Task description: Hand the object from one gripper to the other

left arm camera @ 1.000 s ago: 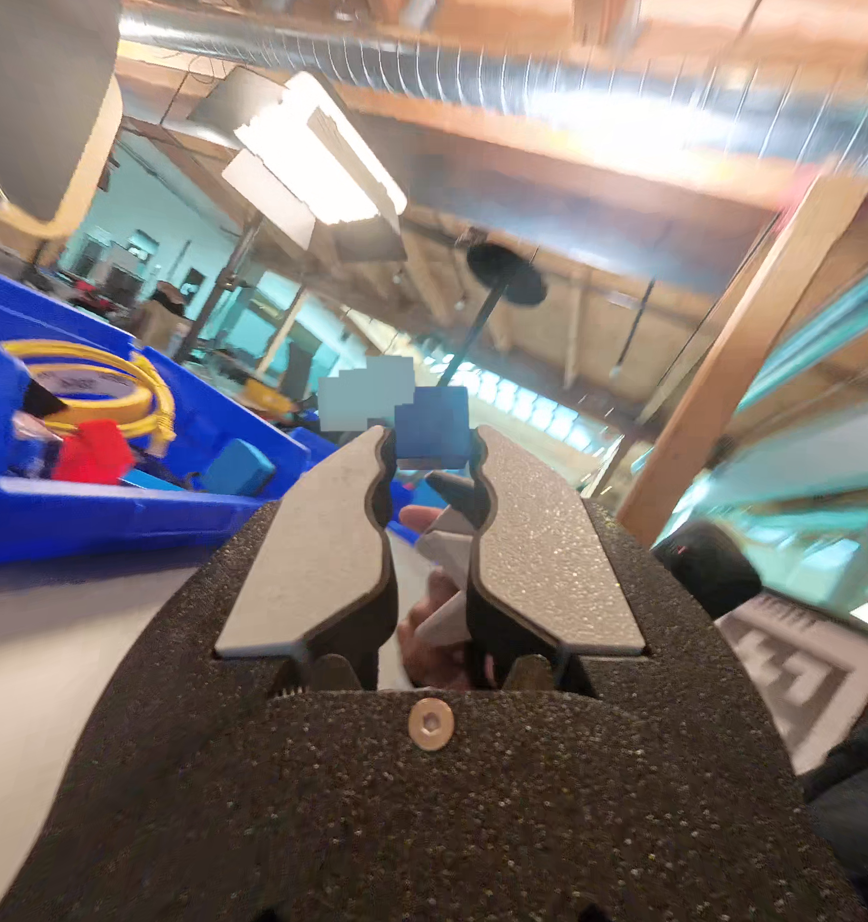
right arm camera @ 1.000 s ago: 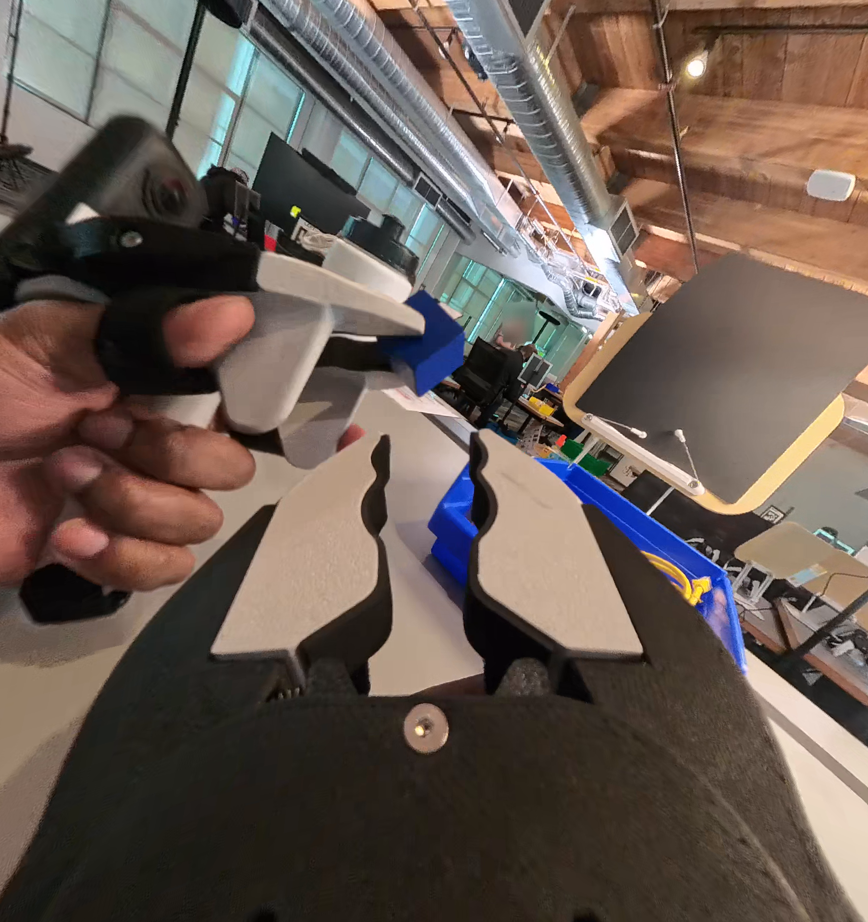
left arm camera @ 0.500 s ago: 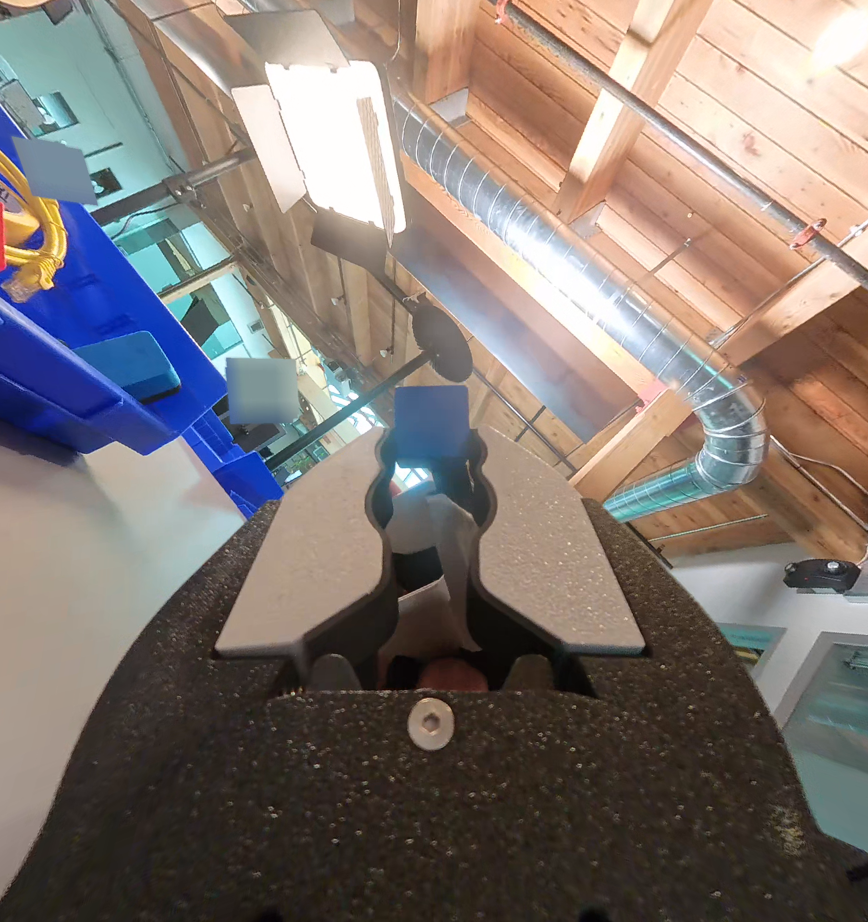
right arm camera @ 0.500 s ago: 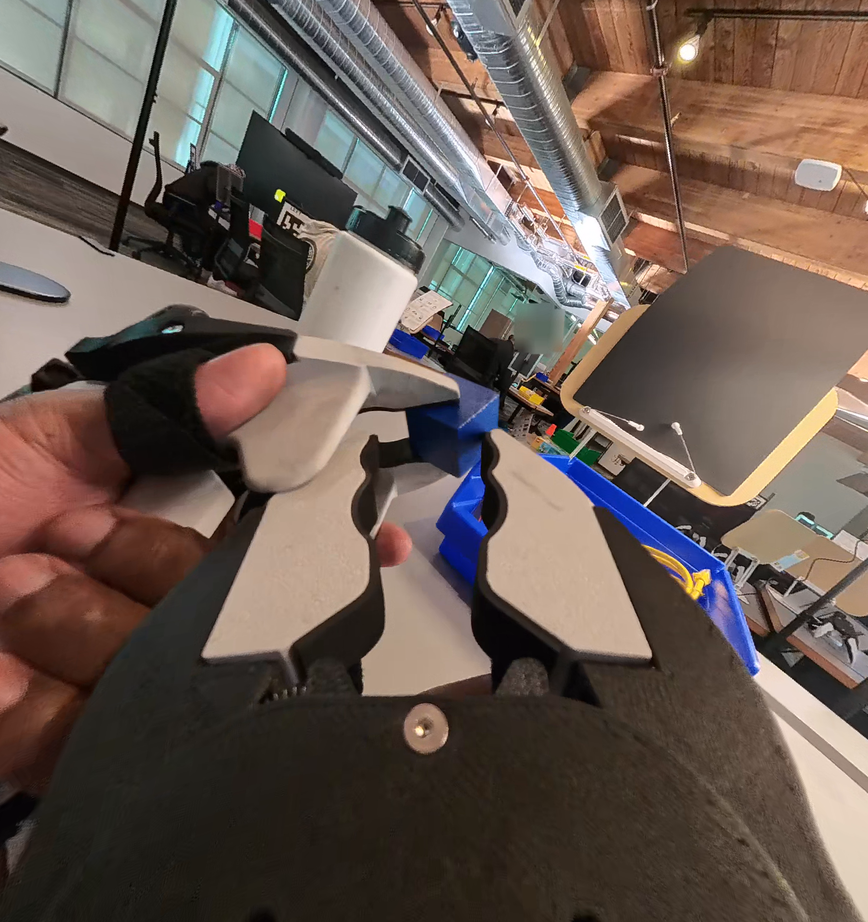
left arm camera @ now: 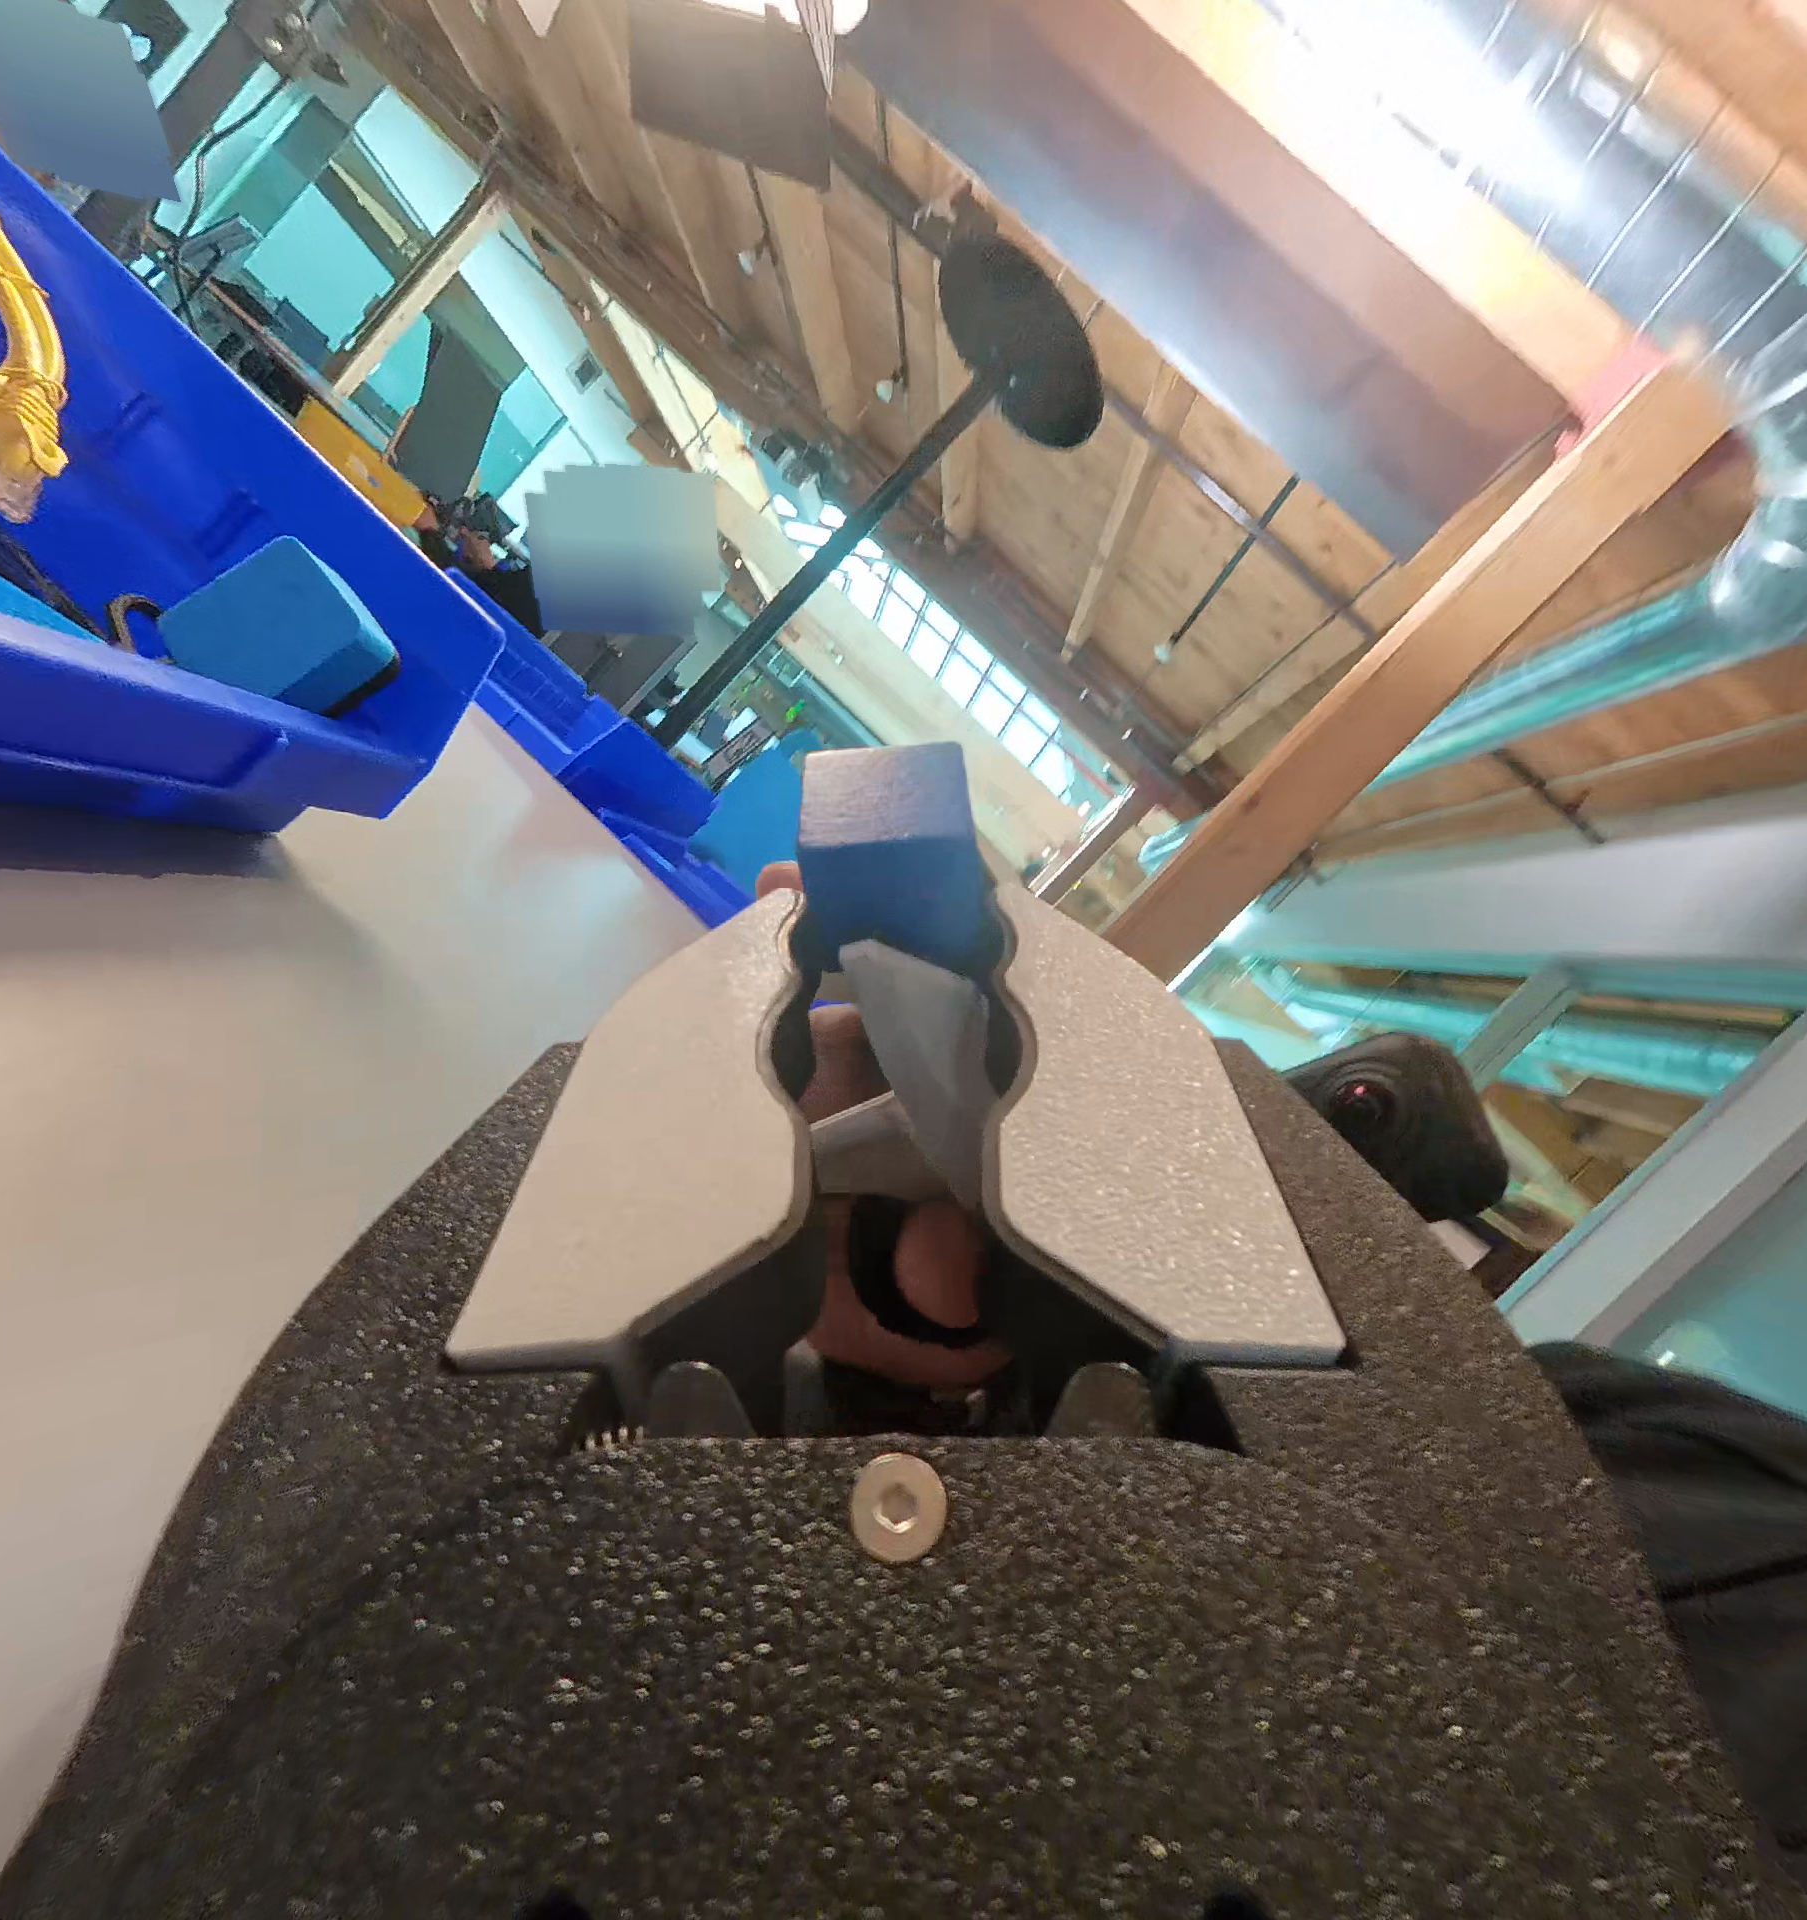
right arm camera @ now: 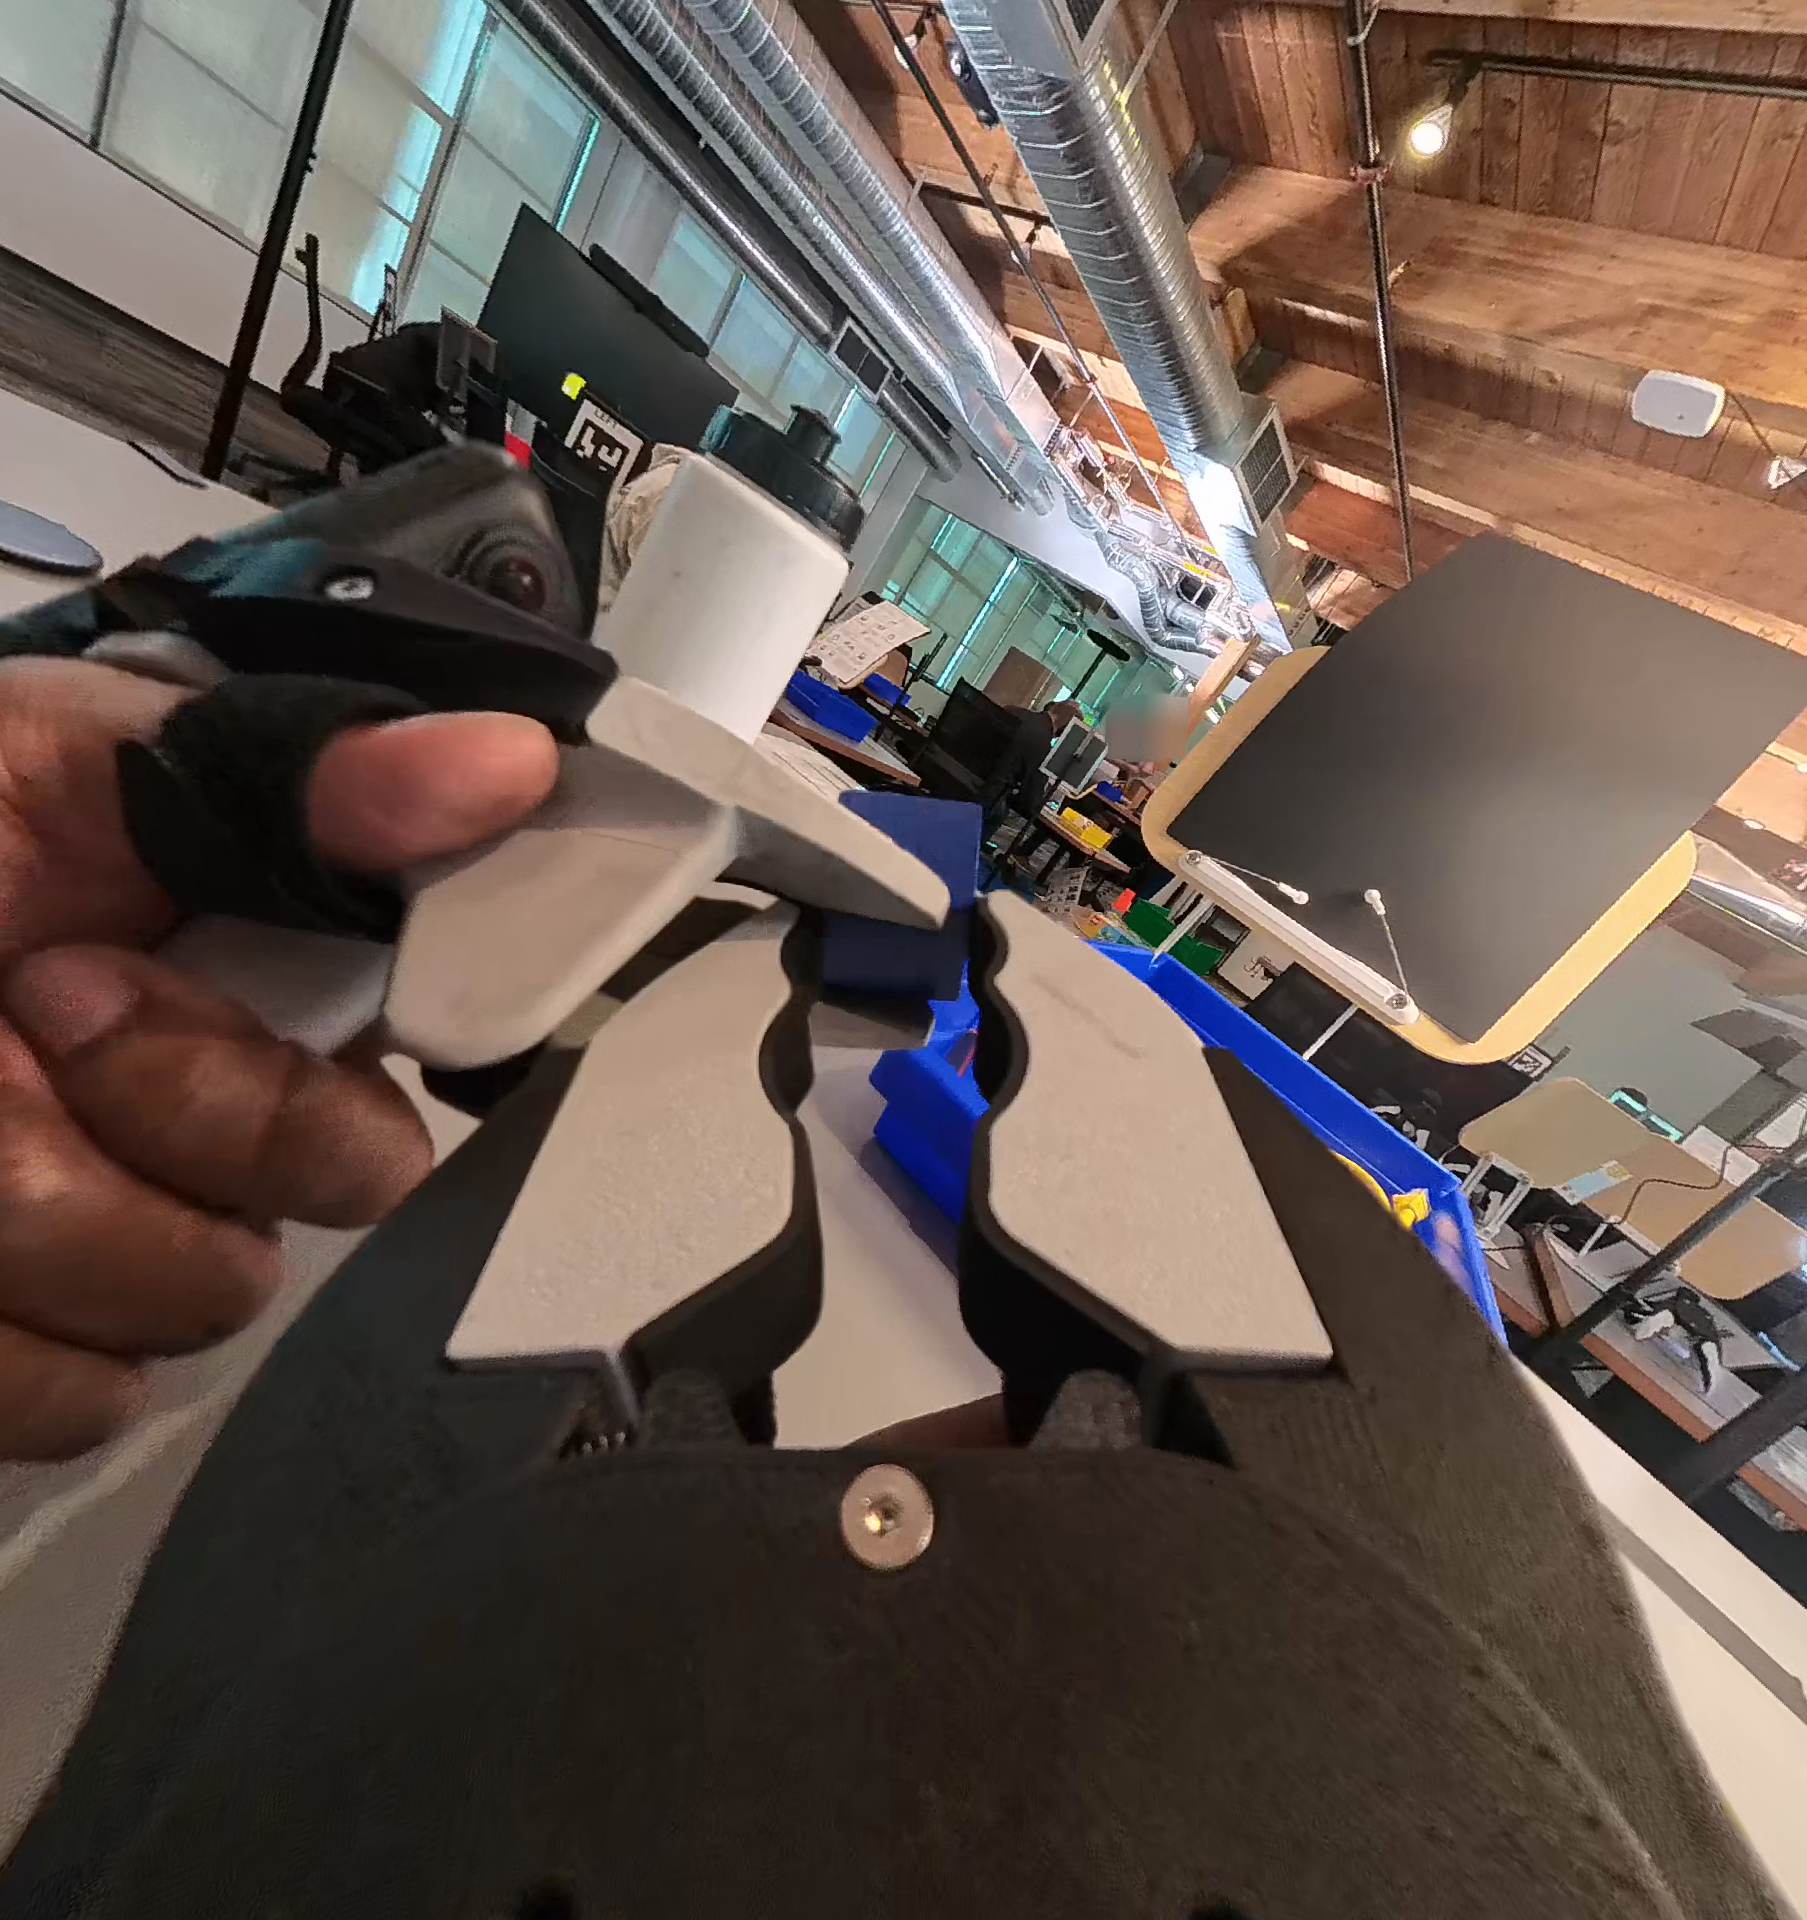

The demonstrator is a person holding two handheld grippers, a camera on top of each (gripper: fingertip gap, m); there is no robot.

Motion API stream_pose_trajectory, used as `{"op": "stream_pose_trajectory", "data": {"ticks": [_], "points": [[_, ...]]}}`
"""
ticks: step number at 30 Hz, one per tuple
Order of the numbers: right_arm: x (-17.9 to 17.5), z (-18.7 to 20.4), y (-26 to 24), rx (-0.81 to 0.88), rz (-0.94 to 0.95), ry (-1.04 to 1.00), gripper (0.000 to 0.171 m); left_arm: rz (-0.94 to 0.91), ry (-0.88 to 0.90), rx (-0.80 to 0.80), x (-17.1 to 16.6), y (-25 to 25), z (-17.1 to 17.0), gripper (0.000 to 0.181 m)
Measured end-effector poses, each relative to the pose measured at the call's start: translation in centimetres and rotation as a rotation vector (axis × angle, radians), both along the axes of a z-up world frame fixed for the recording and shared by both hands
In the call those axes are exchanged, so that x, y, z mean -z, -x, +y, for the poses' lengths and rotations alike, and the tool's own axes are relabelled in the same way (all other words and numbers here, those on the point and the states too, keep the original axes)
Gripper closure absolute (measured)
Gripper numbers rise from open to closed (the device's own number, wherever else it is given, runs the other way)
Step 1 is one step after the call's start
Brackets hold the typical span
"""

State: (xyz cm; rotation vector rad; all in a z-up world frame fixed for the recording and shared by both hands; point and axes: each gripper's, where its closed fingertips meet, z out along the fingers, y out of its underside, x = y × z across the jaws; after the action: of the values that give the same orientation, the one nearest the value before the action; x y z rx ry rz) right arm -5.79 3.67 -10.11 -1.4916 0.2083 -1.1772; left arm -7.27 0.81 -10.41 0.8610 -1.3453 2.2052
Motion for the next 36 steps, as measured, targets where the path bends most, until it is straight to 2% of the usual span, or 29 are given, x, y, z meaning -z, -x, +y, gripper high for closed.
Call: {"op": "stream_pose_trajectory", "data": {"ticks": [2, 5, 10, 12, 14, 19, 21, 23, 26, 32, 34, 36], "points": [[0.1, 0.0, 0.0, -0.01, 0.008, 0.003, 0.144, -0.073, -0.08, -0.023, 0.0, -0.2, 0.3, 0.148], [0.2, -0.4, -0.3, 0.005, 0.02, 0.012, 0.144, -0.234, -0.212, -0.167, -0.5, -1.0, 1.7, 0.139], [0.7, -0.7, -1.0, 0.079, 0.003, 0.074, 0.144, -0.592, -0.714, -0.5, 0.2, -2.4, 3.9, 0.133], [1.1, -0.5, -1.2, 0.123, -0.033, 0.139, 0.144, -0.694, -0.895, -0.559, 0.8, -2.2, 4.1, 0.132], [1.6, -0.2, -1.2, 0.17, -0.084, 0.22, 0.144, -0.736, -0.983, -0.58, 1.1, -1.9, 4.0, 0.131], [2.5, 1.3, -0.4, 0.207, -0.24, 0.413, 0.144, -0.736, -1.104, -0.539, 2.6, -1.4, 3.5, 0.133], [2.6, 1.9, 0.2, 0.198, -0.302, 0.452, 0.144, -0.736, -1.145, -0.524, 3.4, -1.6, 3.5, 0.149], [2.5, 1.9, 0.2, 0.197, -0.305, 0.445, 0.144, -0.76, -1.126, -0.528, 3.3, -1.7, 3.5, 0.151], [2.1, 1.4, 0.0, 0.128, -0.184, 0.313, 0.141, -0.89, -1.035, -0.574, 1.9, -1.6, 3.0, 0.152], [1.8, 0.3, -0.2, -0.171, 0.254, -0.03, 0.133, -1.31, -0.927, -0.893, -1.1, -1.3, 3.6, 0.152], [1.4, 0.0, 0.2, -0.266, 0.354, -0.12, 0.133, -1.379, -0.9, -0.975, -1.4, -1.4, 4.0, 0.151], [0.8, -0.2, 0.7, -0.347, 0.407, -0.196, 0.131, -1.402, -0.883, -0.986, -0.9, -1.6, 4.0, 0.152]]}}
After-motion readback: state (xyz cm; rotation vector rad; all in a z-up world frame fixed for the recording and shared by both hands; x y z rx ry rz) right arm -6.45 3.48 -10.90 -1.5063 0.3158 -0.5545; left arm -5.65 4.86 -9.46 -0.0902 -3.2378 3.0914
